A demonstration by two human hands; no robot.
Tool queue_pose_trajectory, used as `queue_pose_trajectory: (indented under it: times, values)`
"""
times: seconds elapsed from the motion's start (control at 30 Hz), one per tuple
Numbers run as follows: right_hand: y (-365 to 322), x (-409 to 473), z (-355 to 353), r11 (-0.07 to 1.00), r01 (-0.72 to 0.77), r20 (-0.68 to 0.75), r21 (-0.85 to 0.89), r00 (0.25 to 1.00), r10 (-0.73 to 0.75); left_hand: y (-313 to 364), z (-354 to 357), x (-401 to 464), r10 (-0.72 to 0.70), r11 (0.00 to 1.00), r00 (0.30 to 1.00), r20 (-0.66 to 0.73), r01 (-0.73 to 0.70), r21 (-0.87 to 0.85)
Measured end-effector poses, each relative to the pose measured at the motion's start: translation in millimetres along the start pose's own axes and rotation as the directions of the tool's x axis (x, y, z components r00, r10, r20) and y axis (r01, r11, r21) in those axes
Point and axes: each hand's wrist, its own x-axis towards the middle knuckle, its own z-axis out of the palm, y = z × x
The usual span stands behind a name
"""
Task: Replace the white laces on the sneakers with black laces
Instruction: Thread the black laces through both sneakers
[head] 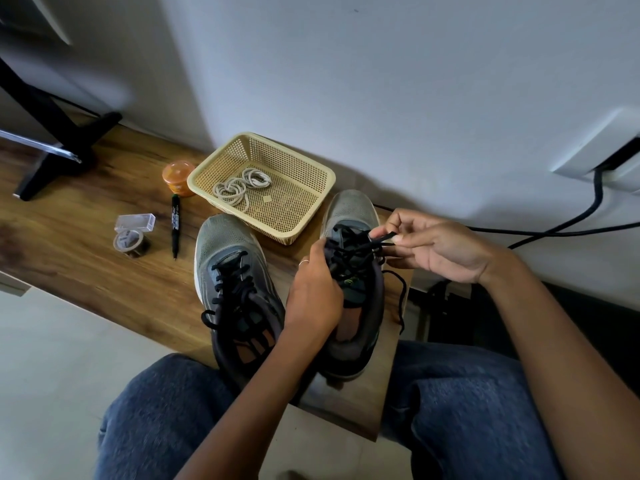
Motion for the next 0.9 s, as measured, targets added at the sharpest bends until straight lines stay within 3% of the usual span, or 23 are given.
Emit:
queue_pose_trajectory:
  times: [0.27,0.4,0.53,0.67,0.9]
  values:
    - [-2.1,-0.4,-3.8,0.985,-0.035,0.063,0.167,0.998,0.024,2.0,-0.5,-0.9,0.002,1.000,1.000,-0.002,-0.002,0.004]
    - [-2.0,2.3,-1.6,0.987,-0.056,0.028,0.148,0.998,0.052,2.3,-1.3,-1.2,-0.008,1.000,1.000,0.013,0.008,0.003]
    - [-5.7,7.4,9.2,0.997,-0.060,-0.131,0.045,0.989,0.065,2.7,-2.1,-0.5,-0.021,1.000,1.000,0.014,0.021,0.001]
    - [-4.7,13.8,17.4,0.987,-0.084,-0.371,-0.134,0.928,0.029,2.6,-2.4,-0.7,-0.029,1.000,0.999,0.020,0.029,0.004]
    - [4.4,27.3,17.0,0.889,-0.152,-0.450,-0.432,0.890,-0.067,4.1,-2.9,-1.6,-0.025,0.999,1.000,0.018,0.025,0.024]
